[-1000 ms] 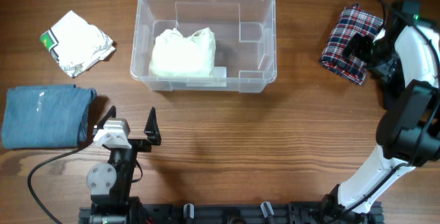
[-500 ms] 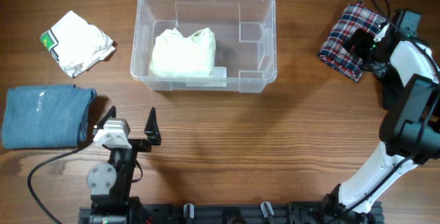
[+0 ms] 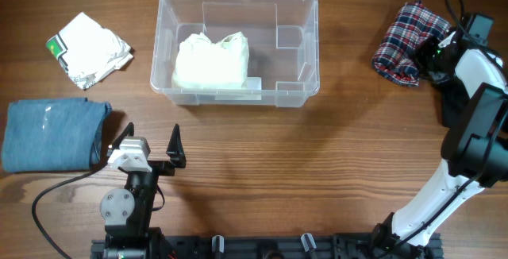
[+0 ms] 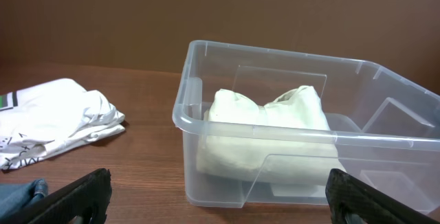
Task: Pack container
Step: 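Move the right gripper to the plaid shirt and grasp it, then carry the plaid shirt with the right gripper into the bin's right side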
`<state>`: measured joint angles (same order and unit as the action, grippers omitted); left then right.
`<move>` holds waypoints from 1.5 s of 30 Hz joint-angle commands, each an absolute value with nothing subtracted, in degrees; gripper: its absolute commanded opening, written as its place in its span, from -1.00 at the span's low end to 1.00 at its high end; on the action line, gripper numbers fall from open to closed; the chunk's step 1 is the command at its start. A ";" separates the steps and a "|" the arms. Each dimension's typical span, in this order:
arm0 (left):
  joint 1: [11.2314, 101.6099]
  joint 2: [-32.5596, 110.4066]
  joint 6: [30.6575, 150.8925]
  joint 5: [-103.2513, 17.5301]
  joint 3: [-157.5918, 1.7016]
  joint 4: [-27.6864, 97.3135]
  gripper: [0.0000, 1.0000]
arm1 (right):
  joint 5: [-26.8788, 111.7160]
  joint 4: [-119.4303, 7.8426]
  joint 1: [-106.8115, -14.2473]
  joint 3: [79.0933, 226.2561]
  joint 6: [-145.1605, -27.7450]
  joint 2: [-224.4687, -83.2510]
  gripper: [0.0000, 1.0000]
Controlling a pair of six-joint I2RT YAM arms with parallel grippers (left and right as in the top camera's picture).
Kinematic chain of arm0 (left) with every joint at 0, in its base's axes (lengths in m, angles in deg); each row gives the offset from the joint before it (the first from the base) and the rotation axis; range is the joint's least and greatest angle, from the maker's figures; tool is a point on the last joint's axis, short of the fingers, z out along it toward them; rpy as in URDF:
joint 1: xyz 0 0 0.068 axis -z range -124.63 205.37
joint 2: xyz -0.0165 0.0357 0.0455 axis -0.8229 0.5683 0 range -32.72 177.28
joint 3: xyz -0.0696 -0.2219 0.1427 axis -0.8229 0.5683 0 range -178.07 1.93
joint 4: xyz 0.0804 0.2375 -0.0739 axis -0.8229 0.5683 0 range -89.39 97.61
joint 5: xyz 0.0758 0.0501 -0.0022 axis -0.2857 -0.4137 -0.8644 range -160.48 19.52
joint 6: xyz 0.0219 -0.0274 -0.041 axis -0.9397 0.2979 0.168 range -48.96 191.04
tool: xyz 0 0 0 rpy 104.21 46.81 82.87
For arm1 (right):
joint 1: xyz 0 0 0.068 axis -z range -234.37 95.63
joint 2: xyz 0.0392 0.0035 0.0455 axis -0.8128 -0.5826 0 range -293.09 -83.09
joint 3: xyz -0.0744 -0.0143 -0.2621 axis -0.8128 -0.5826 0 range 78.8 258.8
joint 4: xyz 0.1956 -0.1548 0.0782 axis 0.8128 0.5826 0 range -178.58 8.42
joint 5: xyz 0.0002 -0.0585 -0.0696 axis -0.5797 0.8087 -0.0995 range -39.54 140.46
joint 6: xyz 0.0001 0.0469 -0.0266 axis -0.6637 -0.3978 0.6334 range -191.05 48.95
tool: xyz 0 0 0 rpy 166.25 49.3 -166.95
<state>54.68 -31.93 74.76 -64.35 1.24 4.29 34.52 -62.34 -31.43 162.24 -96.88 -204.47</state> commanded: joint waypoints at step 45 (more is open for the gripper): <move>55.01 -32.34 74.92 -63.67 1.59 4.44 1.00 | 44.27 -61.82 -78.83 163.55 -94.93 -185.26 0.67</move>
<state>54.68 -31.93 74.76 -64.35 1.24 4.29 43.68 -61.86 -78.66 161.78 -98.56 -188.25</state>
